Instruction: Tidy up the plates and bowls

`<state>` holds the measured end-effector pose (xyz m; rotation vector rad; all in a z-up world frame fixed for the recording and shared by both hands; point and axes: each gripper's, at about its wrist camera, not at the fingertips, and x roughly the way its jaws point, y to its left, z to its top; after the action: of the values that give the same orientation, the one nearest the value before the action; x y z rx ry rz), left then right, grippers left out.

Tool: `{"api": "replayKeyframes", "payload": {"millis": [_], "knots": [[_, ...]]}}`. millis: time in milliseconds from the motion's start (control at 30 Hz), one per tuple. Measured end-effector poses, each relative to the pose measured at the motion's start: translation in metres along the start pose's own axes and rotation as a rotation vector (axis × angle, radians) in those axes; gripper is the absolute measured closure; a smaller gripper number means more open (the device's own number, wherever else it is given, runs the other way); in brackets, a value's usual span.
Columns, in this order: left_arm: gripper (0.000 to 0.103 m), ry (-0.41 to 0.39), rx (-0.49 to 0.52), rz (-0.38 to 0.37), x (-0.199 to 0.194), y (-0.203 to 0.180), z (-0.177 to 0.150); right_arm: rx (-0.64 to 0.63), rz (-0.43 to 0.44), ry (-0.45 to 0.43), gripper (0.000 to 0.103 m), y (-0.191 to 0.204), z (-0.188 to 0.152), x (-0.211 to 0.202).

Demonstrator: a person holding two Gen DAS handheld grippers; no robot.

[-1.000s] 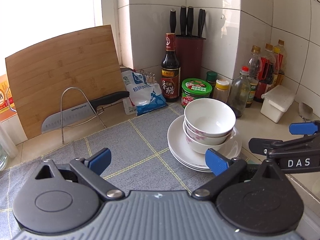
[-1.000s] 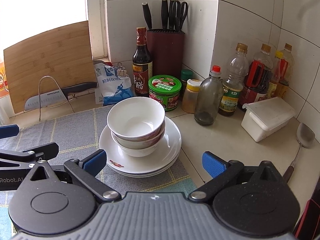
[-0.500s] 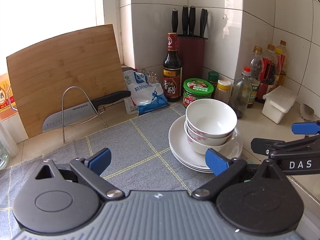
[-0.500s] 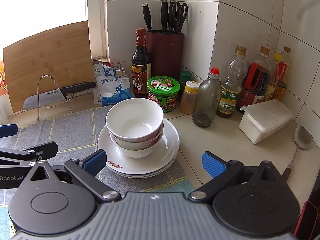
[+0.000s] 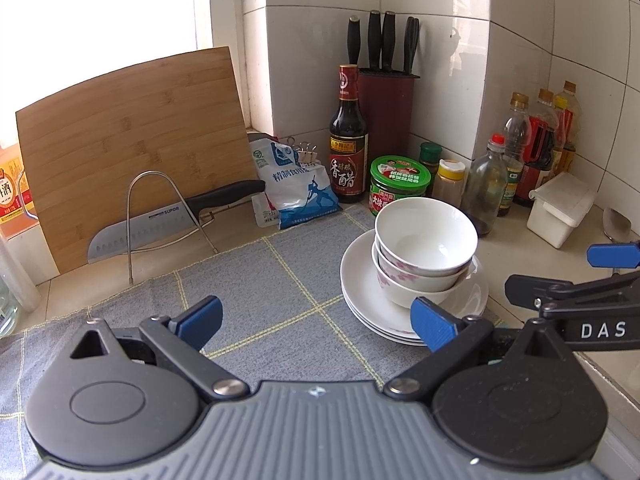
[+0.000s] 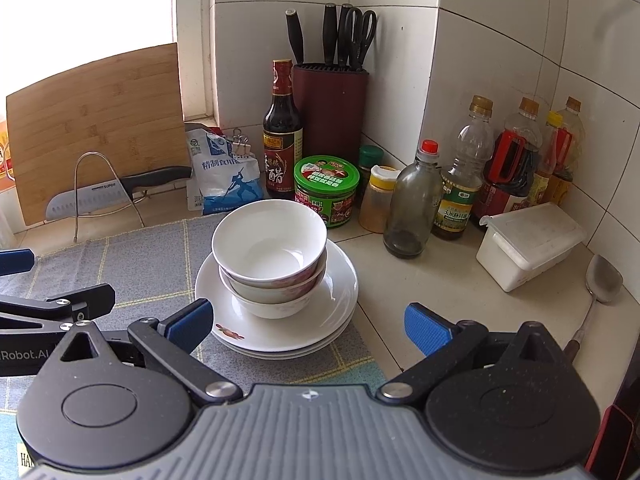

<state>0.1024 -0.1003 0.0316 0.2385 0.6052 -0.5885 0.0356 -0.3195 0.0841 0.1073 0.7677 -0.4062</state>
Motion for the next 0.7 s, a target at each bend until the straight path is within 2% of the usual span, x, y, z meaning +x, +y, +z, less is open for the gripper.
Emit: {"api": "replayKeyframes", "payload": {"millis": [700], "knots": [[0.003,0.003,0.0,0.001,0.0012,-0.0004,-0.0001,-0.001,-0.004,-0.001,0.0,-0.0008,0.0004,-0.0006]]}}
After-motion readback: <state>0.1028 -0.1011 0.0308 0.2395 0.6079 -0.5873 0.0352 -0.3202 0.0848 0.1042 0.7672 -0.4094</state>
